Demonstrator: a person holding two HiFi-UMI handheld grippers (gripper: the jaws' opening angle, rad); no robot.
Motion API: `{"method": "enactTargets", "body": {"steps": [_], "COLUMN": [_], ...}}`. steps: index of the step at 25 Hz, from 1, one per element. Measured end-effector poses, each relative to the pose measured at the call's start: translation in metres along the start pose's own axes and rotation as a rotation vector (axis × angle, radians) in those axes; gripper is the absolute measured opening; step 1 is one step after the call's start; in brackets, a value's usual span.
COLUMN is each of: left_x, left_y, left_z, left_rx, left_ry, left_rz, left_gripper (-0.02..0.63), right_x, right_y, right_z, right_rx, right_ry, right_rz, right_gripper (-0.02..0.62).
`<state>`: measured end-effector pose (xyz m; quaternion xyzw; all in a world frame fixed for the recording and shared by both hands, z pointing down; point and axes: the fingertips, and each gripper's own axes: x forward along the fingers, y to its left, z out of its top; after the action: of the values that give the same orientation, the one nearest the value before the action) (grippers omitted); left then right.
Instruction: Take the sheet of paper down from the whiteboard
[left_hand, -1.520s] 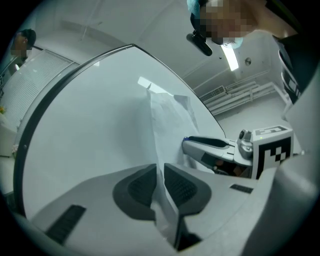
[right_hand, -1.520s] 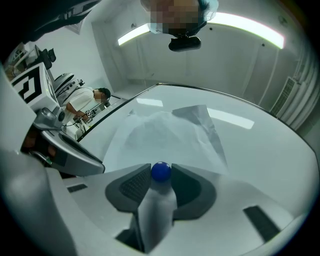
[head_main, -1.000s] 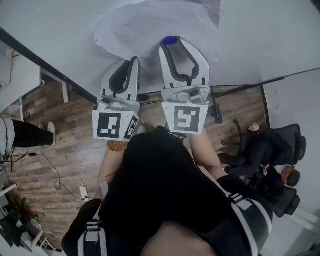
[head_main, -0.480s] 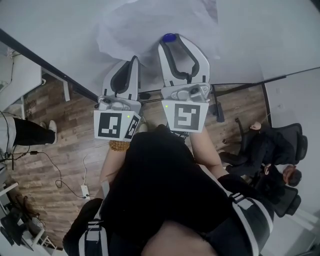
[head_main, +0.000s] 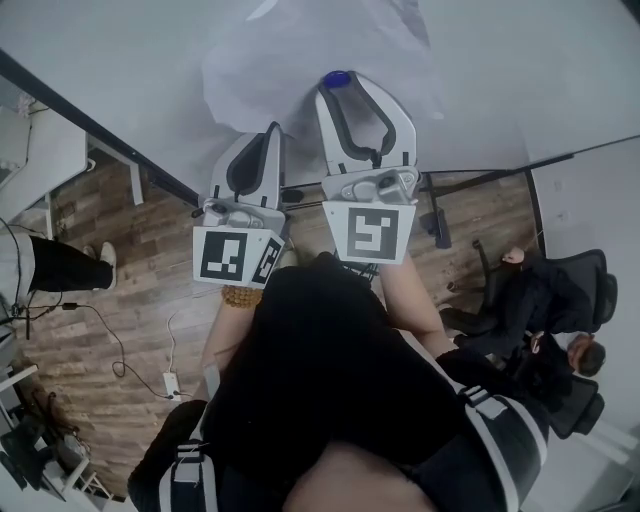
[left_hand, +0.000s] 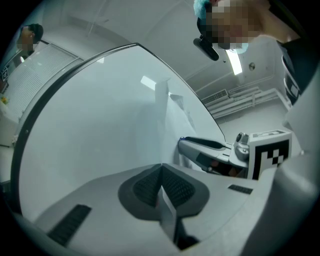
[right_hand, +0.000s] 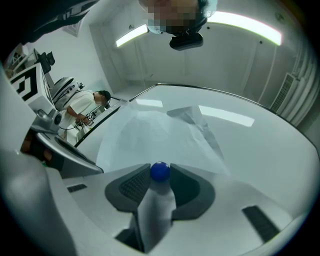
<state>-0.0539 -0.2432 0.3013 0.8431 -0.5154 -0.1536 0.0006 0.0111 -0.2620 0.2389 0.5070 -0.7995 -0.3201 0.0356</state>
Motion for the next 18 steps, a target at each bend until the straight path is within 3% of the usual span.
{"method": "enactTargets", "body": {"steps": [18], "left_x": [-0.013], "left_y": [-0.001], "left_z": [-0.010], "left_rx": [-0.020], "left_ry": [0.019], "left_rz": [-0.006], "left_gripper": [0.009], "right_x": [0.001], "right_y": [0.010], "right_z": [-0.003], "right_rx": [0.030], "right_ry": [0.012], "right_rz": [0.026], "right_gripper": [0.118]}}
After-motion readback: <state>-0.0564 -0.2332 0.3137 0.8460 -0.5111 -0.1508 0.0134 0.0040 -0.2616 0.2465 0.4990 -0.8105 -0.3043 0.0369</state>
